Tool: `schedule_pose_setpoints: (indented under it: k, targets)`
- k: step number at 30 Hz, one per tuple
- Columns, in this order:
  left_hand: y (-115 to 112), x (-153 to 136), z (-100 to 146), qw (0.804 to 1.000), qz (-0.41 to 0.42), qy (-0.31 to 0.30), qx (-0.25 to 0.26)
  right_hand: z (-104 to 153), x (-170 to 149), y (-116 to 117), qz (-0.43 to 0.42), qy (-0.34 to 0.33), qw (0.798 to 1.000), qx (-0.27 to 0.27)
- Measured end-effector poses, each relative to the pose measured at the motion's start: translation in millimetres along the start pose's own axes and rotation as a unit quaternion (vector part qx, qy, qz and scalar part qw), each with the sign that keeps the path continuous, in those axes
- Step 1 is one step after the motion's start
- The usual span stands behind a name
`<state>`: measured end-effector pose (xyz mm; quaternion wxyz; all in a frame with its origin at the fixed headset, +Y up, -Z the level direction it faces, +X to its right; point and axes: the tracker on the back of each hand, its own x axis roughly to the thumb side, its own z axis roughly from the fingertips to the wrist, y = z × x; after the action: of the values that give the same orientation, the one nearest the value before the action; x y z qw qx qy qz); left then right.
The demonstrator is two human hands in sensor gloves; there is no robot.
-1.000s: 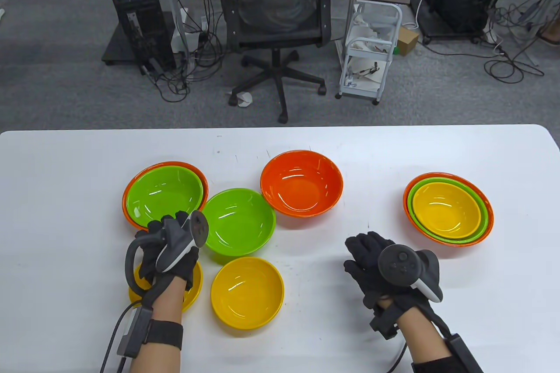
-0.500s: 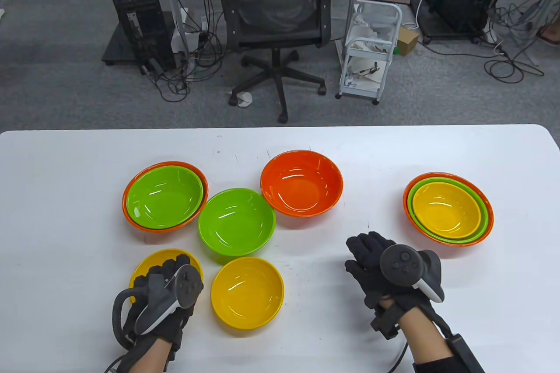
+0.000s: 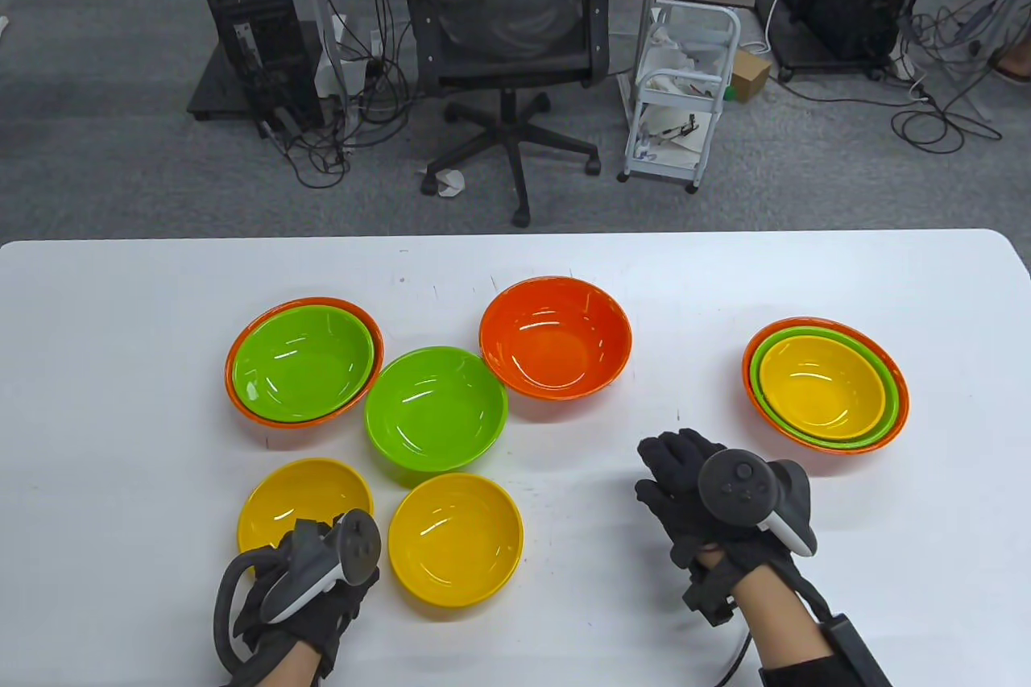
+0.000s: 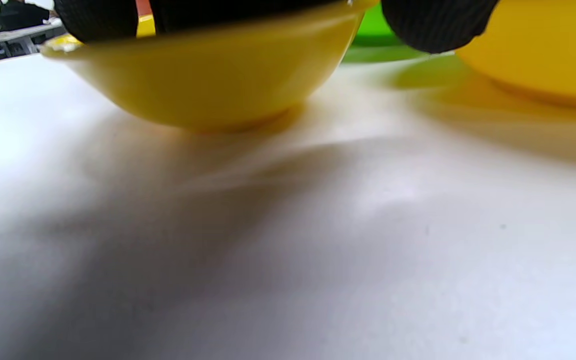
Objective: Nest bowls by size, largest on bottom, smallest on top
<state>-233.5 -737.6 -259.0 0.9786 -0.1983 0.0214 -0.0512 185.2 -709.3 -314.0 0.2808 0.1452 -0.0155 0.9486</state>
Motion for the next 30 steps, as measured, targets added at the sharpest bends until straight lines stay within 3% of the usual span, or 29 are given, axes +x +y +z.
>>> schedule_pose_setpoints:
  k: [4,15,30]
  targets:
    - [-4.3,-0.2,-6.0,1.0,0.012,0.003,-0.027,-0.2,-0.3,-0.3,-0.001,0.001,1.0,0.0]
    - [1.9,-2.2,-11.7,1.0,0.011,0.005,-0.028,-0.3,-1.0,0.1,-0.001,0.004,1.0,0.004]
    - [27.1,1.9,4.0,0.994,-0.068,0.019,0.085,-0.3,-2.6,0.0,-0.006,0.01,1.0,0.009]
